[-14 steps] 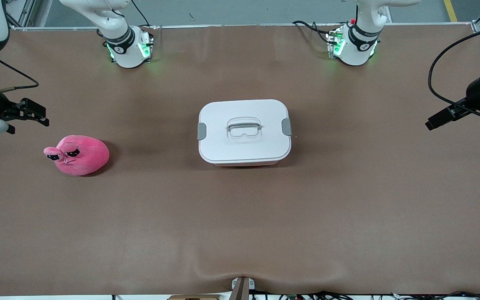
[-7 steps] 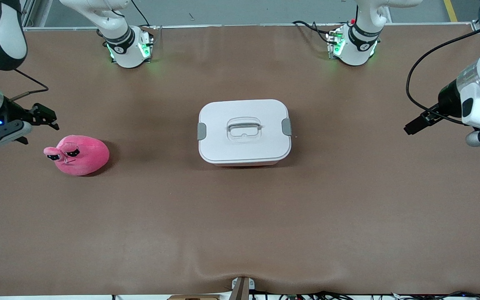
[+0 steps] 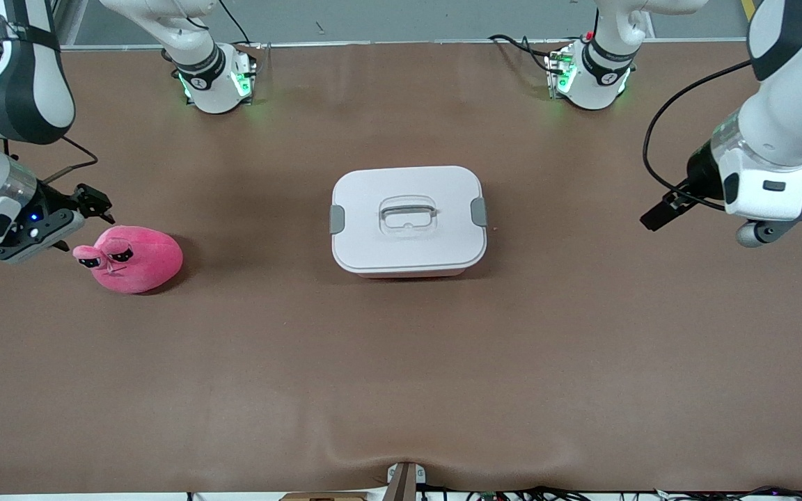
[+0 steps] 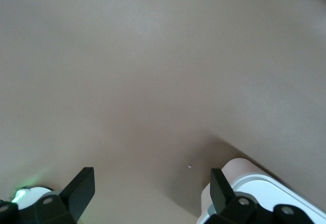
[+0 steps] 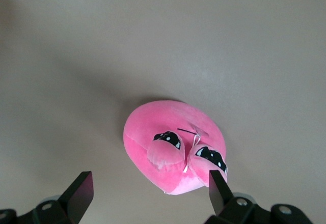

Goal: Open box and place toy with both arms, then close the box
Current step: 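Reach the right gripper to the pink toy while the left gripper approaches the box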

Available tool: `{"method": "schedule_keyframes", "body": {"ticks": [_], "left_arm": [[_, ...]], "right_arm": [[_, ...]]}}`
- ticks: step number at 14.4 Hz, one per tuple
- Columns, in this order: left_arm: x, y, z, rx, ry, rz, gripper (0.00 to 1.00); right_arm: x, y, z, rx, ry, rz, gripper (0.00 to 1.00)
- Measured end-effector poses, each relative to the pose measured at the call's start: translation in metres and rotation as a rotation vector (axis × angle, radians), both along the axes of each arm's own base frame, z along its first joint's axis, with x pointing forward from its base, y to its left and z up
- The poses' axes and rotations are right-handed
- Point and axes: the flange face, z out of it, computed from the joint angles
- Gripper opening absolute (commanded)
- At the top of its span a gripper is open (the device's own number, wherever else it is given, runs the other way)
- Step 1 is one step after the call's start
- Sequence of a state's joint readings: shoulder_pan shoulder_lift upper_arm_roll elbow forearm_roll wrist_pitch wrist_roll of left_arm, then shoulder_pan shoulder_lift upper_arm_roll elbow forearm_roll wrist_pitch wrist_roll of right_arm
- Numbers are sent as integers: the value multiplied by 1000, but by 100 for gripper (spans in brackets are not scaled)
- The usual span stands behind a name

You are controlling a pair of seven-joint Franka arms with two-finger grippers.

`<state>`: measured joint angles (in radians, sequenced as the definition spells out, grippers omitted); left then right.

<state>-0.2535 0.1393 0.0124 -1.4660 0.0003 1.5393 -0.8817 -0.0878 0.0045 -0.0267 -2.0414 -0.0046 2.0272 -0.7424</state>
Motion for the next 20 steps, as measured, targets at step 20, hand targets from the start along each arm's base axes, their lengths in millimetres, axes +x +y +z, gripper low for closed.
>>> {"method": "schedule_keyframes", "body": {"ticks": [20], "left_arm": [[-15,-140,-42,-61,13,429,100]], "right_arm": [[-8,-15,-109,14,68,178,100]]}}
